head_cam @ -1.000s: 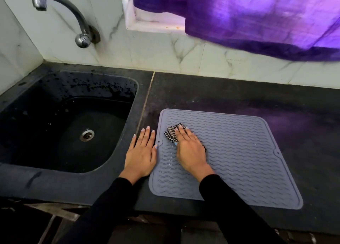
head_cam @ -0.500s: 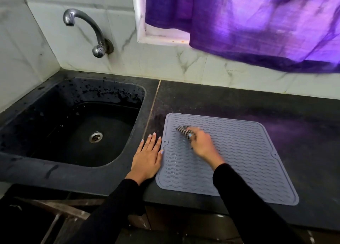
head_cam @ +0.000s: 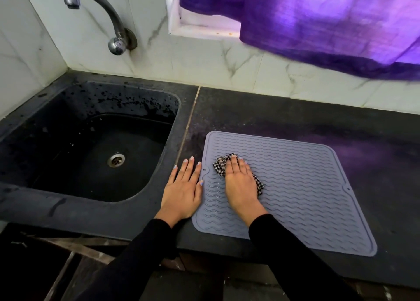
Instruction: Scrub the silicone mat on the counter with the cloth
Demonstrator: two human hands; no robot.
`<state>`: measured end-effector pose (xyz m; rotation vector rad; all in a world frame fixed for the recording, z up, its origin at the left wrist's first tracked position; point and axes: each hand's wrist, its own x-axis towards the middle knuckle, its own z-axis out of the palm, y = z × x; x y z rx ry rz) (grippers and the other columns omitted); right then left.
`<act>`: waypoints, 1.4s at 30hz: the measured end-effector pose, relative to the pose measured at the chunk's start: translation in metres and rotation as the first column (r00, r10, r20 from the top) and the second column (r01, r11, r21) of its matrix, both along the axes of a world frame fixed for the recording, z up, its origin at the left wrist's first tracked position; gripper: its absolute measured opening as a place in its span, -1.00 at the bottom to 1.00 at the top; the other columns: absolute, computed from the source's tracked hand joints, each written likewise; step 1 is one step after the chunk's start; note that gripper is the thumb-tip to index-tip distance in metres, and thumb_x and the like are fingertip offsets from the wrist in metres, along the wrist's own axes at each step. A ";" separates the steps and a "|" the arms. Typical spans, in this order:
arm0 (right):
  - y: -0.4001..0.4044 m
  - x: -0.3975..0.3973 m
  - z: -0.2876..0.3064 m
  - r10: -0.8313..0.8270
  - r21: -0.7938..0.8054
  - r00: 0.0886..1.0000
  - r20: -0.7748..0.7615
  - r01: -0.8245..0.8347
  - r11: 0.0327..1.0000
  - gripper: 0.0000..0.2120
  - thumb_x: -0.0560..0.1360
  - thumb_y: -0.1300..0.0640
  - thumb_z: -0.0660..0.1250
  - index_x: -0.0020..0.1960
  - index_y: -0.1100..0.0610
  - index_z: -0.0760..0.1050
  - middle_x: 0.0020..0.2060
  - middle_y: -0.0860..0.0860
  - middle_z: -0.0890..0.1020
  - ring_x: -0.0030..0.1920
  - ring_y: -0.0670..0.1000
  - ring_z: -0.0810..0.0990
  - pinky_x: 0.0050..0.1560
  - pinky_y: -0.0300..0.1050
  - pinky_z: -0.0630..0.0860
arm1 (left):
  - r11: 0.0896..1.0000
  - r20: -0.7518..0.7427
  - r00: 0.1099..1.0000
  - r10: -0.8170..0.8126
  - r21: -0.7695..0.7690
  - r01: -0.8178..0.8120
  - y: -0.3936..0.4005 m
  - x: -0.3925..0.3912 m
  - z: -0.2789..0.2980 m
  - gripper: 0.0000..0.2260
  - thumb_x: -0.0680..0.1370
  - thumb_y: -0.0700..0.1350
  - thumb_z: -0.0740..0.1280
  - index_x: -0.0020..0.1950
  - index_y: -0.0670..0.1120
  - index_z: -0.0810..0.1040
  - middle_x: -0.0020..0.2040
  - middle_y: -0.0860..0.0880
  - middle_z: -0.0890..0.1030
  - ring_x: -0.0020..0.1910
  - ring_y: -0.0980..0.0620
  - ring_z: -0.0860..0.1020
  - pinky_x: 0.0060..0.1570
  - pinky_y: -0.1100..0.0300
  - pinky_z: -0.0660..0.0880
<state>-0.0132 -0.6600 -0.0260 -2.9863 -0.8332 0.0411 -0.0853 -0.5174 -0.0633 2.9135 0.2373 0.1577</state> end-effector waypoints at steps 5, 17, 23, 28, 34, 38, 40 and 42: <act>-0.023 0.025 0.012 0.005 0.520 0.917 -0.400 0.223 0.825 -0.60 0.56 0.25 0.19 0.40 0.14 0.35 0.40 0.04 0.38 0.42 0.01 0.30 0.38 -0.28 0.11 | 1.000 -0.045 0.999 -0.013 0.000 0.013 0.001 -0.002 0.006 -0.29 0.42 0.18 -0.41 0.52 -0.04 -0.06 0.55 -0.03 -0.08 0.52 0.05 -0.15 0.42 0.12 -0.30; 0.003 -0.069 -0.023 -0.008 0.181 0.997 0.080 -0.007 0.983 -0.39 0.31 0.22 0.45 0.34 0.19 0.41 0.31 0.17 0.48 0.34 0.15 0.43 0.35 0.08 0.23 | 0.997 0.077 0.994 -0.078 0.021 0.076 0.002 -0.051 -0.004 -0.55 0.59 0.04 -0.02 0.43 -0.07 0.31 0.44 -0.08 0.32 0.44 -0.01 0.24 0.40 0.11 0.01; 0.009 -0.061 -0.033 0.010 0.064 0.992 0.129 -0.018 0.998 -0.33 0.13 0.21 0.53 0.24 0.22 0.51 0.18 0.20 0.58 0.21 0.21 0.54 0.21 0.11 0.40 | 0.997 0.077 0.994 -0.081 0.021 0.079 0.004 -0.047 -0.007 -0.52 0.58 0.06 -0.07 0.47 -0.05 0.22 0.49 -0.04 0.21 0.48 0.05 0.11 0.42 0.08 -0.04; 0.005 -0.060 -0.018 0.083 0.080 0.997 0.010 -0.084 0.993 -0.40 0.54 0.25 0.12 0.52 0.17 -0.03 0.51 0.18 0.03 0.51 0.19 -0.06 0.40 -0.03 -0.26 | 0.997 0.066 0.995 -0.074 0.014 0.074 0.003 -0.047 -0.007 -0.49 0.57 0.08 -0.12 0.49 -0.03 0.17 0.51 -0.03 0.17 0.49 0.05 0.09 0.44 0.09 -0.09; -0.018 -0.035 0.001 0.115 0.552 0.937 -0.329 0.092 0.829 -0.58 0.60 0.21 0.10 0.44 0.02 0.26 0.42 0.01 0.34 0.43 0.00 0.27 0.41 -0.21 0.17 | 0.999 0.030 0.998 -0.048 0.009 0.047 -0.002 -0.050 -0.002 -0.39 0.50 0.14 -0.30 0.52 0.01 0.04 0.54 0.01 0.03 0.52 0.08 -0.05 0.46 0.12 -0.19; -0.021 -0.019 0.025 0.130 0.694 0.687 -0.715 0.674 0.255 -0.65 0.62 0.25 0.04 0.39 0.21 0.34 0.30 0.08 0.48 0.25 0.02 0.47 0.29 -0.22 0.38 | 0.999 0.008 0.999 -0.036 -0.018 0.037 -0.005 -0.052 0.003 -0.35 0.46 0.15 -0.33 0.52 0.01 0.06 0.54 0.00 0.04 0.52 0.08 -0.04 0.46 0.11 -0.18; -0.021 -0.027 0.030 0.001 0.721 0.761 -0.649 0.615 0.319 -0.64 0.62 0.22 0.06 0.40 0.16 0.32 0.24 0.04 0.50 0.15 -0.03 0.52 0.21 -0.16 0.47 | 0.999 0.001 1.000 -0.028 -0.033 0.028 -0.007 -0.053 0.005 -0.33 0.45 0.16 -0.34 0.52 0.01 0.06 0.54 -0.01 0.04 0.52 0.06 -0.04 0.45 0.10 -0.18; -0.014 -0.053 0.033 -0.086 0.688 0.876 -0.475 0.431 0.584 -0.61 0.61 0.21 0.09 0.44 0.12 0.27 0.12 0.04 0.54 -0.06 -0.04 0.54 -0.08 -0.19 0.53 | 0.999 -0.007 1.000 -0.007 -0.041 0.007 -0.009 -0.055 0.005 -0.32 0.44 0.16 -0.36 0.52 0.01 0.05 0.54 -0.01 0.03 0.52 0.05 -0.04 0.45 0.09 -0.19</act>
